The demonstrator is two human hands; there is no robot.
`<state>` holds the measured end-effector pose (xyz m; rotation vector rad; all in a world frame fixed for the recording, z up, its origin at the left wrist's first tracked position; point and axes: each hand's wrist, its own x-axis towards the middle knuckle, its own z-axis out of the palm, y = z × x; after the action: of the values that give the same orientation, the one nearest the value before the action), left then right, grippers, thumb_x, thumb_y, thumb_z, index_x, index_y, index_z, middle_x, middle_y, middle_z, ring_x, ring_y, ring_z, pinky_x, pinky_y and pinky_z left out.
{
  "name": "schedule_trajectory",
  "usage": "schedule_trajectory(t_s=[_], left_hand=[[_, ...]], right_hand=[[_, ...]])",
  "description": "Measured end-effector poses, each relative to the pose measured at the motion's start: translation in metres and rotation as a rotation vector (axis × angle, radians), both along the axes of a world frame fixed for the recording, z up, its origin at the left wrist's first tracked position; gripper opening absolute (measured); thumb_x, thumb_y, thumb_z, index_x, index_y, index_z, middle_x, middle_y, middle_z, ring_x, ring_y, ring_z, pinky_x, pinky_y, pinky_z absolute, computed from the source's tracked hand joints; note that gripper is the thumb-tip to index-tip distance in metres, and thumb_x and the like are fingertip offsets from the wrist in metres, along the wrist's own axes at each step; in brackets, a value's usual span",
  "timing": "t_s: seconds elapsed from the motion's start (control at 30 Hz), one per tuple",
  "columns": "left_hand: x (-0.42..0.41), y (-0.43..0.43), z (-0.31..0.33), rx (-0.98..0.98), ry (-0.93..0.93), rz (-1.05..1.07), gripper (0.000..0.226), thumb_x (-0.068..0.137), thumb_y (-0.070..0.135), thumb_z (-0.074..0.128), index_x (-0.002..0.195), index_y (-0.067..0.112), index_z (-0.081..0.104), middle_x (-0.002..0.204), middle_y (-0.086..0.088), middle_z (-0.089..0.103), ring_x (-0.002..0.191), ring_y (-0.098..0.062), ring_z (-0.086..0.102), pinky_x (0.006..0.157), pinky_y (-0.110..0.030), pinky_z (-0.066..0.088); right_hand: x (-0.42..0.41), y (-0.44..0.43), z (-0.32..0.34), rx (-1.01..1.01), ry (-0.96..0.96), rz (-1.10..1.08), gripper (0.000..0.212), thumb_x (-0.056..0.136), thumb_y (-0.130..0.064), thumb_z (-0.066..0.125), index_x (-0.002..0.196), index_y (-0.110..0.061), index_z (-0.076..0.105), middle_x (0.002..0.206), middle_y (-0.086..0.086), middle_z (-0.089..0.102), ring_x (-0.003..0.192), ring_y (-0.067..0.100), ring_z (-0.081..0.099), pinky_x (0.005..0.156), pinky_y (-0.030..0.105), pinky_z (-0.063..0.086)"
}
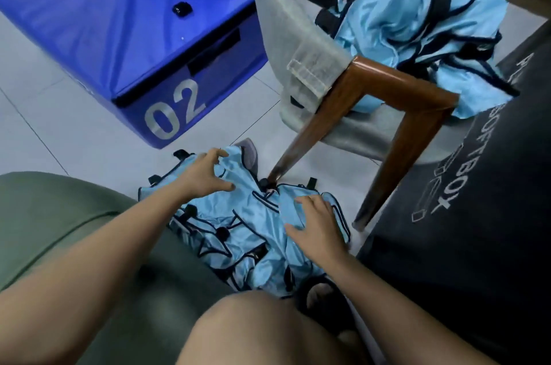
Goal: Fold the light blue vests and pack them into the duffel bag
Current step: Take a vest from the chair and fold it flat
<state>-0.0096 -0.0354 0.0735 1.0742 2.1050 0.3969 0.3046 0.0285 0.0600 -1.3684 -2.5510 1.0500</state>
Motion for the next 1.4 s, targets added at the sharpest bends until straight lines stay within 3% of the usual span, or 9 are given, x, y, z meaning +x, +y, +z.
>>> schedule_trajectory(t_s=[0.13, 0.33, 0.53, 0.7, 0.9, 1.0, 1.13, 1.27, 1.4], left_hand=[[-0.021, 0.002, -0.066, -0.123, 0.023, -0.007, 0.099, 0.071, 0.041, 0.097, 0.151, 0.030, 0.040, 0.147, -0.013, 0.042, 0.131, -0.031, 0.053, 0.102, -0.042, 0.048], [-0.051, 0.034, -0.127, -0.199, 0.031, -0.020, 0.130, 0.063, 0.048, 0.101, 0.163, 0.039, 0.020, 0.158, -0.016, 0.028, 0.138, -0.044, 0.046, 0.114, -0.058, 0.044], [-0.072, 0.035, -0.159, -0.356, 0.131, 0.014, 0.149, 0.061, 0.061, 0.098, 0.168, 0.045, -0.005, 0.176, -0.016, -0.012, 0.162, -0.044, -0.012, 0.127, -0.065, 0.010], [-0.089, 0.026, -0.187, -0.544, 0.131, 0.040, 0.166, 0.041, 0.086, 0.085, 0.161, 0.051, -0.023, 0.174, -0.018, -0.024, 0.159, -0.045, -0.022, 0.129, -0.067, 0.000], [-0.079, 0.021, -0.210, -0.555, -0.051, 0.085, 0.174, 0.020, 0.096, 0.083, 0.165, 0.054, -0.005, 0.174, -0.007, -0.021, 0.159, -0.057, 0.003, 0.122, -0.075, 0.023], [-0.057, 0.026, -0.203, -0.540, -0.098, 0.053, 0.156, 0.042, 0.087, 0.088, 0.167, 0.049, 0.003, 0.173, -0.008, -0.015, 0.157, -0.057, 0.012, 0.122, -0.072, 0.028], [-0.027, 0.028, -0.205, -0.559, -0.100, -0.065, 0.150, 0.045, 0.088, 0.079, 0.167, 0.048, 0.001, 0.172, -0.011, -0.012, 0.155, -0.056, 0.021, 0.123, -0.069, 0.029], [0.008, 0.030, -0.205, -0.565, -0.143, -0.157, 0.127, 0.078, 0.075, 0.077, 0.169, 0.041, -0.004, 0.174, -0.010, -0.015, 0.158, -0.050, 0.020, 0.126, -0.063, 0.026], [0.038, 0.033, -0.201, -0.427, -0.260, -0.269, 0.111, 0.085, 0.068, 0.074, 0.168, 0.042, 0.006, 0.175, -0.002, 0.014, 0.162, -0.038, 0.006, 0.128, -0.066, 0.013]], right_hand=[[0.009, -0.006, -0.062, -0.079, -0.180, -0.019, 0.072, 0.088, -0.052, 0.077, 0.150, -0.032, 0.046, 0.145, -0.008, 0.039, 0.138, 0.022, 0.041, 0.100, 0.039, 0.048], [0.007, -0.013, -0.127, -0.139, -0.410, -0.061, 0.121, 0.072, -0.065, 0.086, 0.165, -0.047, 0.011, 0.174, 0.005, 0.000, 0.159, 0.037, 0.010, 0.121, 0.059, 0.033], [0.027, -0.013, -0.164, -0.175, -0.496, -0.155, 0.141, 0.063, -0.074, 0.088, 0.164, -0.054, -0.009, 0.174, 0.004, -0.013, 0.160, 0.042, 0.008, 0.122, 0.057, 0.036], [0.037, -0.016, -0.181, -0.282, -0.482, -0.217, 0.146, 0.059, -0.078, 0.087, 0.164, -0.052, -0.011, 0.174, 0.018, -0.010, 0.161, 0.045, 0.006, 0.122, 0.059, 0.032], [0.030, -0.019, -0.184, -0.319, -0.444, -0.252, 0.143, 0.058, -0.071, 0.090, 0.165, -0.054, -0.002, 0.174, 0.015, 0.000, 0.159, 0.047, 0.011, 0.124, 0.060, 0.030], [0.014, -0.019, -0.180, -0.340, -0.397, -0.248, 0.141, 0.056, -0.069, 0.090, 0.166, -0.052, 0.002, 0.174, 0.008, 0.005, 0.157, 0.044, 0.017, 0.123, 0.058, 0.033], [-0.014, -0.023, -0.180, -0.381, -0.350, -0.214, 0.135, 0.054, -0.074, 0.084, 0.167, -0.036, 0.020, 0.169, 0.006, 0.015, 0.153, 0.042, 0.024, 0.124, 0.054, 0.032], [-0.027, -0.019, -0.177, -0.417, -0.284, -0.214, 0.127, 0.051, -0.070, 0.086, 0.161, -0.035, 0.033, 0.158, 0.005, 0.027, 0.148, 0.037, 0.035, 0.124, 0.050, 0.035], [-0.037, -0.013, -0.173, -0.444, -0.216, -0.161, 0.104, 0.066, -0.048, 0.095, 0.155, -0.027, 0.047, 0.151, 0.006, 0.043, 0.140, 0.030, 0.044, 0.121, 0.034, 0.036]])
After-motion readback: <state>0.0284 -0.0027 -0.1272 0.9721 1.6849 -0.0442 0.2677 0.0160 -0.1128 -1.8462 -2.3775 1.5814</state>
